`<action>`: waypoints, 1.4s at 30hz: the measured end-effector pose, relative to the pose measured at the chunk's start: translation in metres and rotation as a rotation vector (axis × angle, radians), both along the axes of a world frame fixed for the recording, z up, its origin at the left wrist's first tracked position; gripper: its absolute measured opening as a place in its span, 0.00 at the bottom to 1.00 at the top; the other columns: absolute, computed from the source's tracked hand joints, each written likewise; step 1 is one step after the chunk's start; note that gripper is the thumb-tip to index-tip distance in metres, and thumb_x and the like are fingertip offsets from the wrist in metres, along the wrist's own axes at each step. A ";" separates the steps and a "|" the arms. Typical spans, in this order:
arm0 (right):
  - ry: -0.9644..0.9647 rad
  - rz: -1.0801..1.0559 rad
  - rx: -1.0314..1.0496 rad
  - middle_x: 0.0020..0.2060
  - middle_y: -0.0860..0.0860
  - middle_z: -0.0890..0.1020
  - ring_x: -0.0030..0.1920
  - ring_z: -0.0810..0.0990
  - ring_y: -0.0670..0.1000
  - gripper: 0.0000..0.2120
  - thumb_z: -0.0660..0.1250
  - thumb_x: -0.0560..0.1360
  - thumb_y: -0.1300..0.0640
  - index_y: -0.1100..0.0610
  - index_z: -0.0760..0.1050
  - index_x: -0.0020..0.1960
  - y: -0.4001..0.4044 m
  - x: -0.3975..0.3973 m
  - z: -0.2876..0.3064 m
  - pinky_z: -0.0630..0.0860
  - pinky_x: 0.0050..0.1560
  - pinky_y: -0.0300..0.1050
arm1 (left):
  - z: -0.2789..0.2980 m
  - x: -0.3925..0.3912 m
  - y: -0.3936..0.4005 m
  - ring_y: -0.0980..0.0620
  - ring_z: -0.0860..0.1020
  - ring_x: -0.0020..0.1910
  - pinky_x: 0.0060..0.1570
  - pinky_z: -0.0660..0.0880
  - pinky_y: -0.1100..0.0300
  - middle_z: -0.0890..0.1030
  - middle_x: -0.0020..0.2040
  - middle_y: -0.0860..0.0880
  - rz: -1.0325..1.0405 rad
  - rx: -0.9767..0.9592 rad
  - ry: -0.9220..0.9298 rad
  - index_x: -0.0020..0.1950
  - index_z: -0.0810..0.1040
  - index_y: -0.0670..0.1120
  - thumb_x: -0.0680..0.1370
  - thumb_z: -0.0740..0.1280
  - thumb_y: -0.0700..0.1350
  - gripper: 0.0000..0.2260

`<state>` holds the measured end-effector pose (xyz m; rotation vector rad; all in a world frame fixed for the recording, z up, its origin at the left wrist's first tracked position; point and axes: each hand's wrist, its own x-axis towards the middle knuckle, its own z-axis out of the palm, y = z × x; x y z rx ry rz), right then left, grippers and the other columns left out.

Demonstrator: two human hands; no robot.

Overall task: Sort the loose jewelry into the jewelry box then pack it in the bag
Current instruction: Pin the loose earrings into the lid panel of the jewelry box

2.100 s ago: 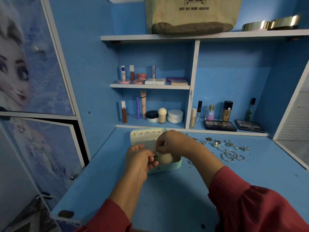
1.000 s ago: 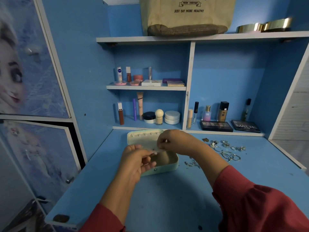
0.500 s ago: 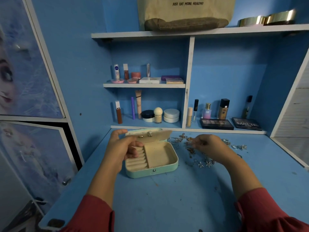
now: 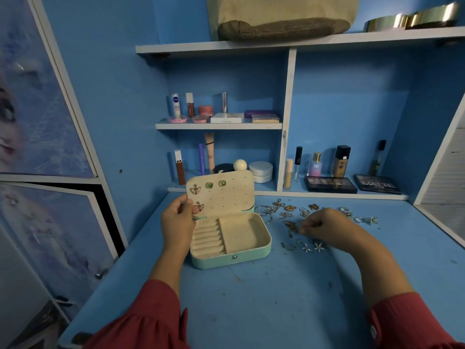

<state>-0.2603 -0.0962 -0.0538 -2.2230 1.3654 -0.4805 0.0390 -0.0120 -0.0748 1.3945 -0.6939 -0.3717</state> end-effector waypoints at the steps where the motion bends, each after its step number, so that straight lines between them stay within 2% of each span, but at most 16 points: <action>1: 0.001 -0.005 -0.004 0.40 0.41 0.80 0.41 0.76 0.37 0.03 0.71 0.74 0.55 0.51 0.84 0.45 0.001 -0.001 0.001 0.70 0.41 0.33 | -0.001 0.000 0.001 0.55 0.77 0.36 0.39 0.77 0.58 0.81 0.40 0.48 0.020 0.011 -0.034 0.57 0.80 0.42 0.80 0.64 0.40 0.09; 3: 0.013 -0.020 -0.016 0.41 0.43 0.82 0.41 0.78 0.40 0.03 0.71 0.74 0.54 0.51 0.84 0.45 0.000 -0.001 0.001 0.73 0.43 0.36 | -0.002 0.001 0.002 0.53 0.80 0.45 0.48 0.77 0.58 0.83 0.48 0.48 0.043 0.019 -0.072 0.59 0.80 0.41 0.79 0.65 0.40 0.10; 6: 0.028 -0.043 -0.026 0.43 0.48 0.84 0.42 0.80 0.46 0.05 0.71 0.74 0.53 0.53 0.84 0.45 0.000 -0.002 0.001 0.77 0.47 0.44 | -0.004 0.001 0.003 0.57 0.78 0.45 0.45 0.72 0.67 0.81 0.49 0.51 0.066 0.044 -0.108 0.58 0.81 0.40 0.79 0.65 0.40 0.10; 9: 0.002 -0.041 -0.030 0.43 0.52 0.85 0.43 0.82 0.51 0.08 0.72 0.73 0.51 0.56 0.84 0.44 0.002 -0.004 0.000 0.78 0.48 0.48 | -0.007 0.002 0.002 0.56 0.77 0.46 0.46 0.71 0.65 0.81 0.49 0.51 0.061 0.055 -0.088 0.57 0.81 0.39 0.79 0.65 0.40 0.10; 11: -0.065 -0.031 0.017 0.42 0.51 0.85 0.44 0.82 0.51 0.08 0.74 0.71 0.50 0.54 0.84 0.42 0.004 -0.006 0.001 0.78 0.47 0.46 | -0.008 0.003 0.002 0.55 0.78 0.47 0.48 0.71 0.63 0.81 0.49 0.50 0.053 0.068 -0.066 0.57 0.81 0.40 0.79 0.65 0.40 0.10; 14: -0.086 0.043 0.146 0.39 0.42 0.84 0.44 0.80 0.41 0.05 0.78 0.64 0.48 0.46 0.85 0.38 0.010 -0.008 0.007 0.75 0.46 0.36 | -0.011 0.005 0.000 0.52 0.79 0.49 0.52 0.74 0.58 0.82 0.51 0.48 0.044 0.076 -0.038 0.57 0.81 0.41 0.79 0.65 0.40 0.09; 19: -0.001 0.084 0.154 0.40 0.43 0.83 0.44 0.81 0.44 0.07 0.81 0.62 0.55 0.45 0.85 0.35 0.011 -0.011 0.009 0.78 0.49 0.42 | -0.012 0.006 0.001 0.49 0.80 0.49 0.54 0.76 0.55 0.82 0.50 0.50 0.022 0.080 -0.004 0.59 0.80 0.42 0.79 0.65 0.40 0.10; 23: 0.010 0.083 0.121 0.38 0.43 0.82 0.41 0.80 0.44 0.07 0.79 0.65 0.56 0.45 0.84 0.34 0.011 -0.010 0.007 0.76 0.41 0.38 | -0.014 0.008 -0.001 0.47 0.80 0.50 0.55 0.76 0.53 0.83 0.53 0.47 0.011 0.097 -0.010 0.59 0.80 0.42 0.78 0.66 0.40 0.10; 27: -0.087 0.058 0.108 0.34 0.45 0.83 0.38 0.80 0.47 0.05 0.76 0.69 0.56 0.48 0.83 0.36 0.012 -0.008 0.008 0.78 0.41 0.42 | -0.014 0.008 -0.001 0.44 0.80 0.50 0.50 0.76 0.56 0.83 0.52 0.46 -0.004 0.094 -0.012 0.59 0.80 0.43 0.79 0.65 0.39 0.10; 30: -0.188 0.028 0.070 0.35 0.48 0.84 0.38 0.80 0.49 0.04 0.73 0.72 0.57 0.50 0.82 0.39 0.012 -0.003 0.005 0.76 0.41 0.43 | -0.013 0.007 0.000 0.54 0.78 0.40 0.42 0.74 0.63 0.82 0.49 0.49 -0.009 0.082 -0.003 0.58 0.80 0.43 0.79 0.65 0.39 0.09; 32: -0.290 -0.003 0.053 0.36 0.48 0.84 0.39 0.80 0.47 0.04 0.73 0.72 0.59 0.51 0.81 0.40 0.013 0.004 0.005 0.74 0.40 0.39 | -0.013 0.007 -0.001 0.58 0.76 0.37 0.39 0.73 0.65 0.81 0.47 0.50 -0.017 0.072 0.011 0.58 0.80 0.43 0.79 0.65 0.38 0.09; 36: -0.534 0.019 0.132 0.35 0.46 0.85 0.37 0.81 0.44 0.06 0.72 0.73 0.61 0.50 0.81 0.45 0.019 0.023 0.004 0.75 0.41 0.31 | -0.015 0.009 -0.001 0.60 0.78 0.40 0.40 0.74 0.65 0.81 0.44 0.54 -0.048 0.049 0.053 0.56 0.79 0.44 0.79 0.65 0.38 0.08; 38: -0.580 0.048 0.169 0.37 0.48 0.84 0.37 0.78 0.49 0.05 0.70 0.74 0.60 0.52 0.82 0.46 0.023 0.035 0.001 0.75 0.41 0.38 | -0.015 0.011 -0.001 0.60 0.79 0.42 0.43 0.75 0.64 0.81 0.44 0.56 -0.069 0.048 0.063 0.54 0.79 0.46 0.79 0.65 0.37 0.07; 40: -0.606 0.065 0.173 0.38 0.53 0.83 0.37 0.75 0.49 0.03 0.69 0.75 0.58 0.54 0.82 0.44 0.026 0.045 -0.002 0.73 0.41 0.44 | -0.015 0.011 0.000 0.59 0.80 0.44 0.44 0.75 0.64 0.82 0.45 0.56 -0.086 0.047 0.069 0.53 0.80 0.47 0.79 0.64 0.38 0.07; 42: -0.642 0.059 0.170 0.35 0.49 0.82 0.35 0.75 0.44 0.04 0.69 0.76 0.59 0.56 0.81 0.43 0.028 0.054 -0.005 0.71 0.36 0.35 | -0.015 0.012 0.000 0.59 0.80 0.45 0.43 0.74 0.65 0.82 0.45 0.55 -0.095 0.048 0.063 0.52 0.80 0.48 0.79 0.64 0.38 0.08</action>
